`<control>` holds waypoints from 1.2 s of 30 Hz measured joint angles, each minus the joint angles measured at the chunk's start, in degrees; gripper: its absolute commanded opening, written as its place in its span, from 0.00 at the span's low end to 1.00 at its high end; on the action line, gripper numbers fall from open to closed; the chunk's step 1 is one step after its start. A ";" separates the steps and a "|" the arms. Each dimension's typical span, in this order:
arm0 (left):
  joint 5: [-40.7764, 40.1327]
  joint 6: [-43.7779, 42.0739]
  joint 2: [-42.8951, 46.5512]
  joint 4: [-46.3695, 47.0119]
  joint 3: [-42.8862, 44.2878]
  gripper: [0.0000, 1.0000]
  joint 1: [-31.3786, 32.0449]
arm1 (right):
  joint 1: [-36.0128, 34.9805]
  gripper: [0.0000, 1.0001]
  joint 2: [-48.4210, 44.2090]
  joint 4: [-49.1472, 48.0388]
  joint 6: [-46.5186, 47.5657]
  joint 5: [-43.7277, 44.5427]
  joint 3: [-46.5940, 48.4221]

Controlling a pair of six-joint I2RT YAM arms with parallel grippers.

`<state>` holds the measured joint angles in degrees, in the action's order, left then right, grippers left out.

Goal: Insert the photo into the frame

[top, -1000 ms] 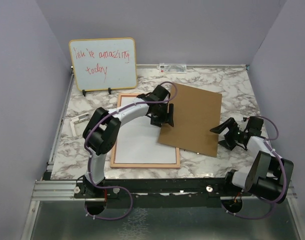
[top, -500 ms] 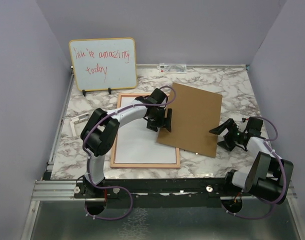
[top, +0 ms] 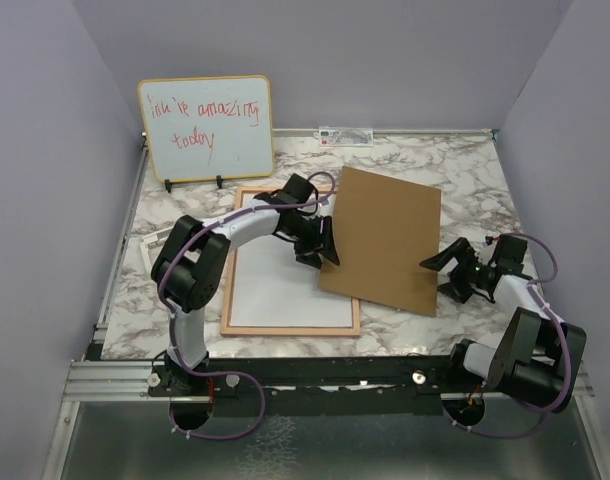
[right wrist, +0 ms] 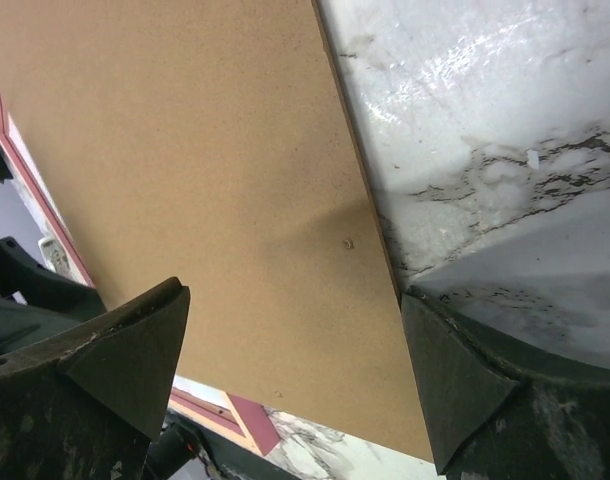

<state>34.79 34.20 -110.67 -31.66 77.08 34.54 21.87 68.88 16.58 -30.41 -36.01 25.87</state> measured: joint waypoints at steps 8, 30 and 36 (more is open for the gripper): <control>11.85 10.12 4.15 10.93 -4.94 0.42 -2.03 | 0.37 0.90 -0.66 -0.48 0.02 1.05 -0.35; 15.69 17.51 4.31 17.86 2.14 0.00 -4.33 | -0.81 0.84 -15.54 2.12 -2.16 6.16 7.37; 14.08 23.98 4.31 15.85 8.96 0.00 -6.75 | -8.48 0.90 -17.84 -3.43 3.72 6.84 21.07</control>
<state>48.86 58.17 -106.37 -15.81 86.04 27.79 13.39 51.05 13.15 -26.70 -29.17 46.94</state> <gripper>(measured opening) 0.029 0.870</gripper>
